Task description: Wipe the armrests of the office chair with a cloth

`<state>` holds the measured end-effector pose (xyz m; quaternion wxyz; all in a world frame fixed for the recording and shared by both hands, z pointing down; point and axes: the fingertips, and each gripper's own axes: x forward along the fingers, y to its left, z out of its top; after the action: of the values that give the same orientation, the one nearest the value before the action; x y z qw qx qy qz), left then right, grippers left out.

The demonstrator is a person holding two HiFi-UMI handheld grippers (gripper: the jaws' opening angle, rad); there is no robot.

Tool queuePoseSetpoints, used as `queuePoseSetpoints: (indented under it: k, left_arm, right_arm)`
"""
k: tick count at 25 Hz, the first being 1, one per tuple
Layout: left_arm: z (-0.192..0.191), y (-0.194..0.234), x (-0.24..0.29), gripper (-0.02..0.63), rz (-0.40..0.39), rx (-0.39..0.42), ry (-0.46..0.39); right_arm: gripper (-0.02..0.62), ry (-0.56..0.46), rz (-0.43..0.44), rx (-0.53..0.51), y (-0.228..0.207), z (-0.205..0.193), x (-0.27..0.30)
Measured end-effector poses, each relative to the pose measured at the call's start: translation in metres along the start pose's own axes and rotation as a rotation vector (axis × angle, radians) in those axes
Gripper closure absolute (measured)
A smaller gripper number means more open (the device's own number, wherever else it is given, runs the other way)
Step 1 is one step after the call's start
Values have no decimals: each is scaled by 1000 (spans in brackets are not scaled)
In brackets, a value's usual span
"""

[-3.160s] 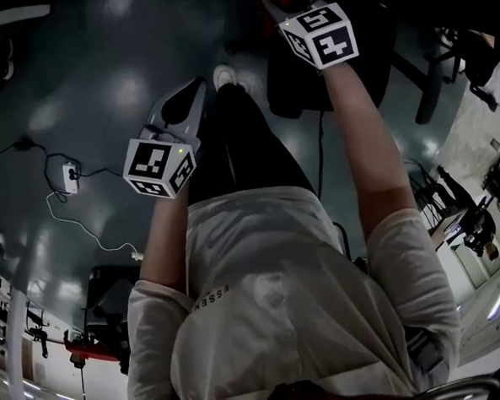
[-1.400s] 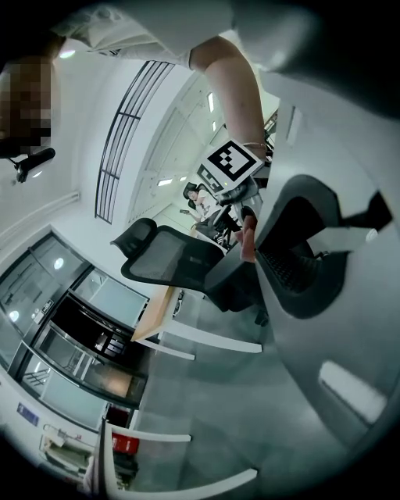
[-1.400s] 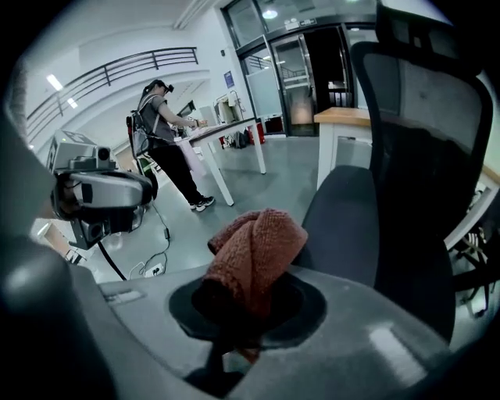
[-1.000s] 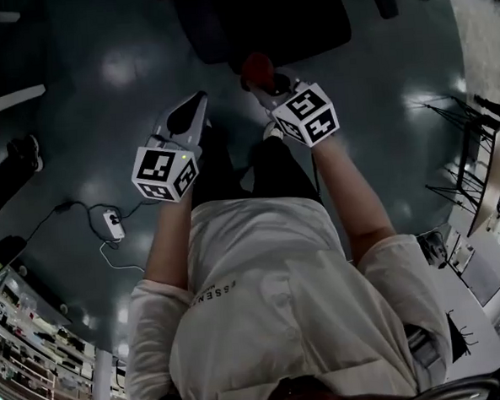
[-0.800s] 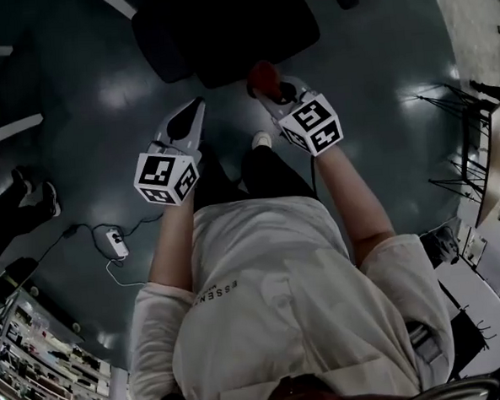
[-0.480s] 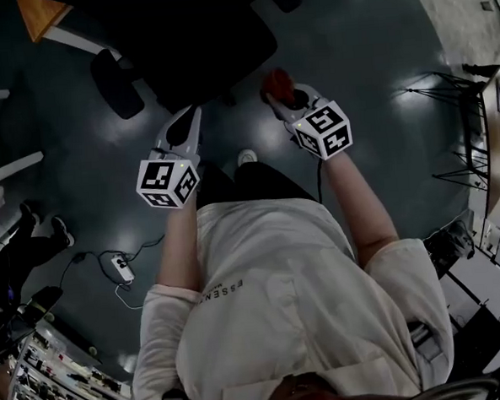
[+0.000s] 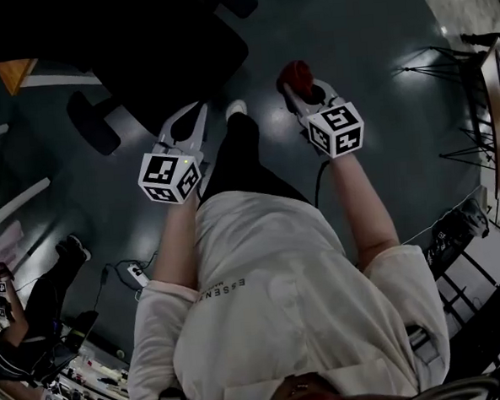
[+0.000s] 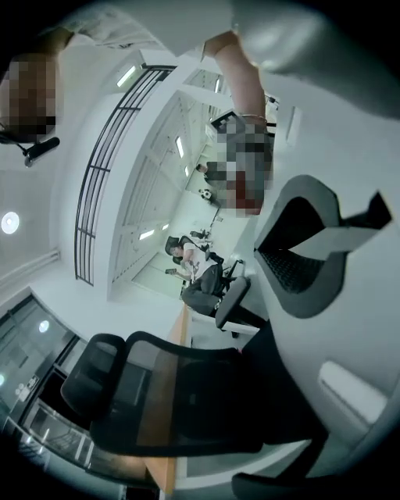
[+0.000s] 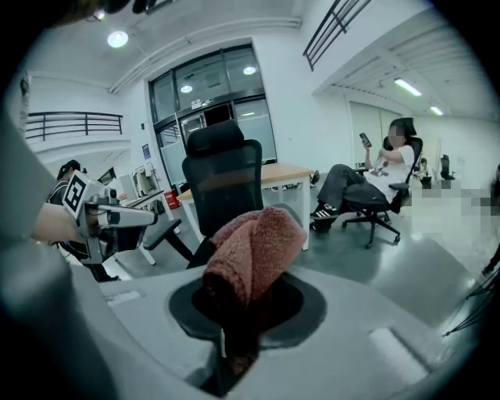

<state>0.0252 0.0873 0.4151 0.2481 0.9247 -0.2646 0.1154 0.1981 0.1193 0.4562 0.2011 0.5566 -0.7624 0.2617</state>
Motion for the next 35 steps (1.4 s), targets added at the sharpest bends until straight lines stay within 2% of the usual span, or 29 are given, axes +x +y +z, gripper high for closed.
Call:
queuePoseSetpoints:
  k: [3,9,16,20,24,30,35]
  left_arm:
    - [5,2,34,589,-37,17,26]
    - [30,34,103,589,-55,-31,34]
    - [73,70,154,589,4,-55,18]
    - [88,92,171,589,81,-70,8]
    - [92,114,187,589,209,-130,-22]
    - [104,148,209,589,392,-249,-99]
    - [92,158,228,589,475,-341,-123]
  right_arm:
    - [549,4,-18,19,-27,12,15]
    - [549,54,-33,17,-83,51,62]
    - [549,93,43,-107,-123,114,117]
    - [549,104,116,-149,-135,145,158]
    - [549,162,244,-229,-140,160,205]
    - [549,248,427,-424,-132,178,272]
    - [549,271,493,-618,-123,184,334]
